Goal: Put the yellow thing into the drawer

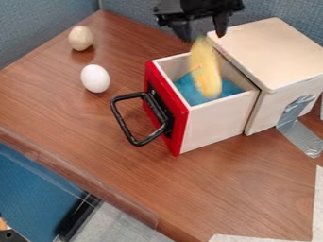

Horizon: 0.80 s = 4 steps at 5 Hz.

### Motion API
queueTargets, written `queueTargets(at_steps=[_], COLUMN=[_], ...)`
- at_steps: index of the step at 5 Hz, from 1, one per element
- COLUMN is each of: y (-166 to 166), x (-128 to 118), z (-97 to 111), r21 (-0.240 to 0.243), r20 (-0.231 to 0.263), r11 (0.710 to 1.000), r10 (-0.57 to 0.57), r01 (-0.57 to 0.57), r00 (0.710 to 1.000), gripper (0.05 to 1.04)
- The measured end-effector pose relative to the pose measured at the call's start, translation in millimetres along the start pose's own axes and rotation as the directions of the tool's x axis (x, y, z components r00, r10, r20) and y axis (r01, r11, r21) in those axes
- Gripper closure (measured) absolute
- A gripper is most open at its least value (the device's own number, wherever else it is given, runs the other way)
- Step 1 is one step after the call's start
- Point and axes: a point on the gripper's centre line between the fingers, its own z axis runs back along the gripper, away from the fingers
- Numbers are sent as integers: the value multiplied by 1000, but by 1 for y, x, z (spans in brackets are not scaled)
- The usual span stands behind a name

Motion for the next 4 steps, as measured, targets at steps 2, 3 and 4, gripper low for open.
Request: queueTargets(at_steps=[2,3,4], y=[4,5,23], x=[-4,9,9], z=[4,34,58], r21=[-29,-75,-38], r20=[-9,19,-15], r11=[999,996,982], r10=[-18,-42,-185], r01=[18,43,184], r00=[1000,999,983], gripper=[75,80,82])
